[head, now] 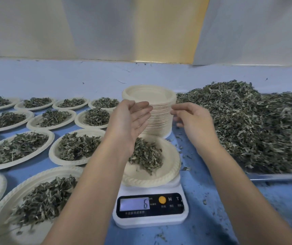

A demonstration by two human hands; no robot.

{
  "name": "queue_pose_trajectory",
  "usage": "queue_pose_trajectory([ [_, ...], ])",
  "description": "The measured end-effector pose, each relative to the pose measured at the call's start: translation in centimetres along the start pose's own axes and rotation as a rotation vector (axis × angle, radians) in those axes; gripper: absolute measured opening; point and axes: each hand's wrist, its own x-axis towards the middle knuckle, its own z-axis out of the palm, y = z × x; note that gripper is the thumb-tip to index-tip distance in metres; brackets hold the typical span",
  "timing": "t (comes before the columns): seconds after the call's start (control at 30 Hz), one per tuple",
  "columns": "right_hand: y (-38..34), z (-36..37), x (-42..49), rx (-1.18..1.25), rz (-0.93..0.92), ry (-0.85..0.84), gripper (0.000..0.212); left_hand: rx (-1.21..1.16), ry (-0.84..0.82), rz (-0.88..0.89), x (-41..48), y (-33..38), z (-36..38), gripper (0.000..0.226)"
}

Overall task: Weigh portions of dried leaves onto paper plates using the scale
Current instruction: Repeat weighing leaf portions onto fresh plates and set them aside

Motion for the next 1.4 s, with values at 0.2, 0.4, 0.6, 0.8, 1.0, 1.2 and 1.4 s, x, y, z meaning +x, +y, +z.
queue_pose_trajectory([
  [0.2,4.8,-5.7,2.5,-0.466,0.134,0.077,0.027,0.075,-0.083,-0.062,0.5,-2.3,3.0,0.03],
  [0.4,8.3,-8.3,4.2,-1.083,0.364,-0.254,0.065,0.01,-0.121,-0.136,1.3,-3.6,5.8,0.032],
  [0.6,10.1,-7.7,4.8,-1.079,0.477,-0.344,0.065,0.014,-0.145,-0.132,1.7,-4.3,6.9,0.032],
  [0.8,9.7,-8.2,4.8,-0.701,0.164,-0.12,0.047,0.0,-0.137,-0.121,1.6,-4.6,6.7,0.031],
  [1.0,9.8,-8.6,4.5,-0.927,0.334,0.034,0.03,-0.023,-0.11,-0.115,1.4,-4.3,6.5,0.032],
  [1.2,9.8,-7.6,5.1,-0.715,0.317,-0.064,0.028,-0.039,-0.113,-0.118,1.3,-4.2,6.5,0.03],
  [1.4,10.6,-8.1,5.5,-0.928,0.168,-0.19,0.058,-0.061,-0.118,-0.108,1.3,-3.8,6.3,0.029],
])
